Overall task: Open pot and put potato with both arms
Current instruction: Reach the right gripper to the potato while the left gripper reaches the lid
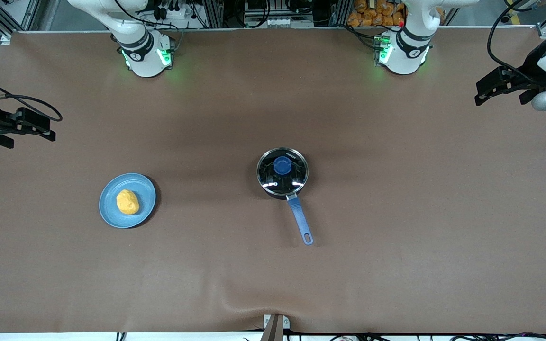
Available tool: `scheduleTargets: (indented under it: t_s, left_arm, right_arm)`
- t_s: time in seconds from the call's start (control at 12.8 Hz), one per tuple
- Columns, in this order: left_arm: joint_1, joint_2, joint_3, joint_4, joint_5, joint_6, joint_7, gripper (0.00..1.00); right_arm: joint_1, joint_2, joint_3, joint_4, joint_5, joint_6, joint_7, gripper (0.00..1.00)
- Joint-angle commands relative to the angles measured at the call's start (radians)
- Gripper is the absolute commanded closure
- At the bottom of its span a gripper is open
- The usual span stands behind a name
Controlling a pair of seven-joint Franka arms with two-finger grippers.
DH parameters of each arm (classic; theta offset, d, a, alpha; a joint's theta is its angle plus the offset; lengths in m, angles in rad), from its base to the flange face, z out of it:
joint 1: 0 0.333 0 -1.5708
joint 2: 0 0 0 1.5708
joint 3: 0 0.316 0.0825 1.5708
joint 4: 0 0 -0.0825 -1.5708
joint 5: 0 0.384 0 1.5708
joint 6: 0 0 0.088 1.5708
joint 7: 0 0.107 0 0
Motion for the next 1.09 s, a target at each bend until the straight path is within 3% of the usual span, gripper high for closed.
scheduleTargets:
  t_s: [0.0,0.23,0.47,0.86,1.01]
  left_arm:
    - [0.004,0.009,-0.002,0.02,-0.003,-0.011,0.012,0.0]
    - [-0.002,0.02,-0.002,0.023,-0.009,-0.011,-0.005,0.0]
    - [-0.059,0.118,-0.018,0.064,-0.11,0.024,-0.014,0.0]
    - [-0.324,0.271,-0.032,0.058,-0.117,0.26,-0.341,0.0]
    - [-0.423,0.336,-0.034,0.055,-0.005,0.363,-0.423,0.0]
  right_arm:
    - [0.001,0.002,-0.002,0.015,0.013,-0.013,-0.003,0.0]
    - [0.001,0.002,-0.002,0.015,0.013,-0.013,-0.003,0.0]
    - [0.039,0.06,-0.002,0.002,0.013,-0.018,-0.017,0.0]
    - [0.072,0.225,-0.002,-0.003,0.007,0.019,-0.022,0.0]
    - [0.085,0.275,-0.002,-0.004,0.004,0.057,-0.058,0.0]
